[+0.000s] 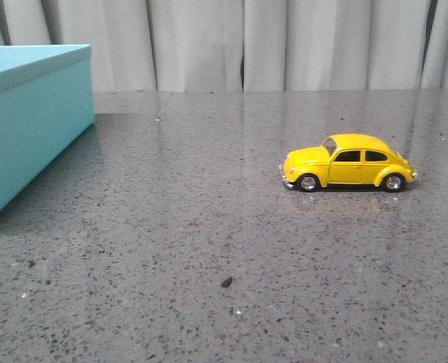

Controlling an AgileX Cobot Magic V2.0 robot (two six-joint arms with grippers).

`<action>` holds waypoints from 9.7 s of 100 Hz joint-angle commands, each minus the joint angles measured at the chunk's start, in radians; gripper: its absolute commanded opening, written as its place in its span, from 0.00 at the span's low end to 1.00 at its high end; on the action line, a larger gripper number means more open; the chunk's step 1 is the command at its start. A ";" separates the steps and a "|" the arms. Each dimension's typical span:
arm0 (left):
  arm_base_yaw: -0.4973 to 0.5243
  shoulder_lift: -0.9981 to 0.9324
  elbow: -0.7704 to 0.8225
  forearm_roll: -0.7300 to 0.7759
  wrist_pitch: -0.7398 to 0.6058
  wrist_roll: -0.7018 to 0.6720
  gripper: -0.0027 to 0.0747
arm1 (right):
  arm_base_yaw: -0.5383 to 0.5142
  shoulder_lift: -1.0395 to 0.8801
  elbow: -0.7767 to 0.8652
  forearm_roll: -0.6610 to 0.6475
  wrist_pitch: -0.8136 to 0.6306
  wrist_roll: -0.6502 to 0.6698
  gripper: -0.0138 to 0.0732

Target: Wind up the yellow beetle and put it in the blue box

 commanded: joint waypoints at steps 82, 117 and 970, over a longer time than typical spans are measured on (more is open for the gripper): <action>-0.008 -0.032 0.045 -0.005 -0.044 -0.006 0.01 | -0.006 -0.005 0.028 -0.006 -0.033 -0.002 0.10; -0.008 -0.032 0.045 0.032 -0.046 0.001 0.01 | -0.006 -0.005 0.028 -0.011 -0.033 -0.002 0.10; -0.192 0.403 -0.543 -0.245 0.202 0.038 0.01 | 0.298 1.249 -1.555 0.073 0.741 -0.015 0.10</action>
